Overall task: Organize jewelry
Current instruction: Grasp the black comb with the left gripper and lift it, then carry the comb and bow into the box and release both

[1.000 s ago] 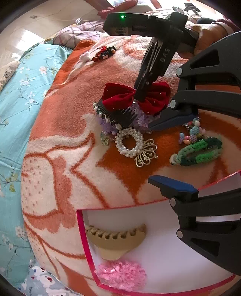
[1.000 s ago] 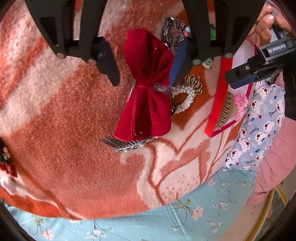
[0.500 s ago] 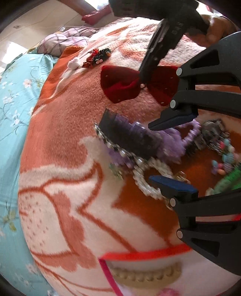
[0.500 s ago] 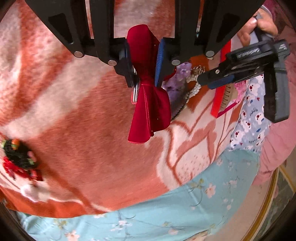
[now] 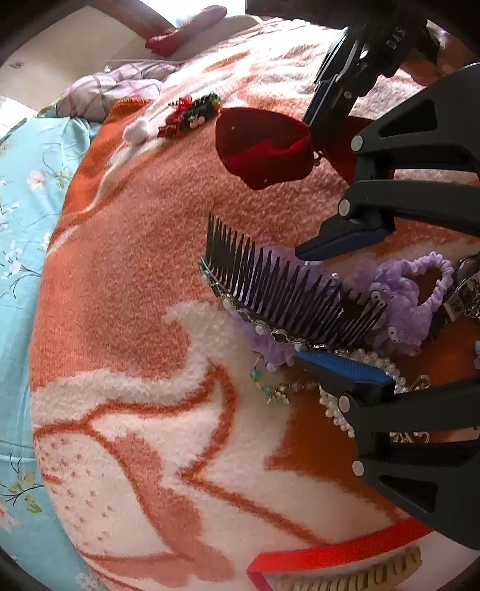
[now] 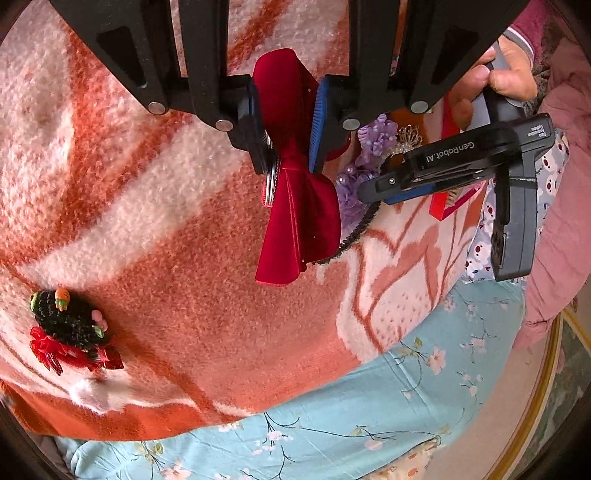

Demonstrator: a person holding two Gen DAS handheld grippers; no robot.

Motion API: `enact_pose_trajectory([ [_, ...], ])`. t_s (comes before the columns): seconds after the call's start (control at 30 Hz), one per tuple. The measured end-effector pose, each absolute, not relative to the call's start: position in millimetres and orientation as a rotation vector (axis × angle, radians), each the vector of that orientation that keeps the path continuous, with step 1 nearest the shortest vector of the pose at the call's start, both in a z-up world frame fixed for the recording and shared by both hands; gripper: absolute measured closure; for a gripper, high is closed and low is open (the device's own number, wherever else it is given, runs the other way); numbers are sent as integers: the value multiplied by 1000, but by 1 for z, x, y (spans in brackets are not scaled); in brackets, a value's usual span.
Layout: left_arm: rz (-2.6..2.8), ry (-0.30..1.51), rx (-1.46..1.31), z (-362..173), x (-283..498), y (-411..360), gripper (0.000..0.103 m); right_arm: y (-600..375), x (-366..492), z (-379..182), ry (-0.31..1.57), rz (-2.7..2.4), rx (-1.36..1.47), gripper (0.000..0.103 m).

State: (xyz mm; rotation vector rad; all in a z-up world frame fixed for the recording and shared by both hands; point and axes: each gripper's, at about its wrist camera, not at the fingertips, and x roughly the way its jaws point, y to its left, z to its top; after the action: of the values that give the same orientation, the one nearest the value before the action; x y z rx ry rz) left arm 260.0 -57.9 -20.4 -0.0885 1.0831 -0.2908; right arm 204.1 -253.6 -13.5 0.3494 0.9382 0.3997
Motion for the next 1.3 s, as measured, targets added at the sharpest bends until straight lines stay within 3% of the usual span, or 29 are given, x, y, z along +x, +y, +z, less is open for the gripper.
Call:
enact_pose_trajectory([
  [0.17, -288, 1080, -103, -21, 264, -56, 56, -254, 202, -10, 927, 401, 355, 80],
  [0.2, -286, 1080, -106, -21, 265, -56, 63, -255, 201, -9, 926, 400, 356, 80],
  [0.23, -288, 1075, -114, -20, 265, -55, 64, -256, 200, -9, 925, 399, 357, 80],
  [0.3, -298, 1062, -122, -17, 263, -54, 96, -257, 199, -8, 924, 397, 358, 80],
  [0.4, -290, 1035, -114, -9, 256, -49, 101, -257, 197, -7, 921, 397, 359, 80],
  [1.3, -127, 892, -307, 40, 122, 78, 103, -160, 157, 20, 913, 590, 293, 80],
])
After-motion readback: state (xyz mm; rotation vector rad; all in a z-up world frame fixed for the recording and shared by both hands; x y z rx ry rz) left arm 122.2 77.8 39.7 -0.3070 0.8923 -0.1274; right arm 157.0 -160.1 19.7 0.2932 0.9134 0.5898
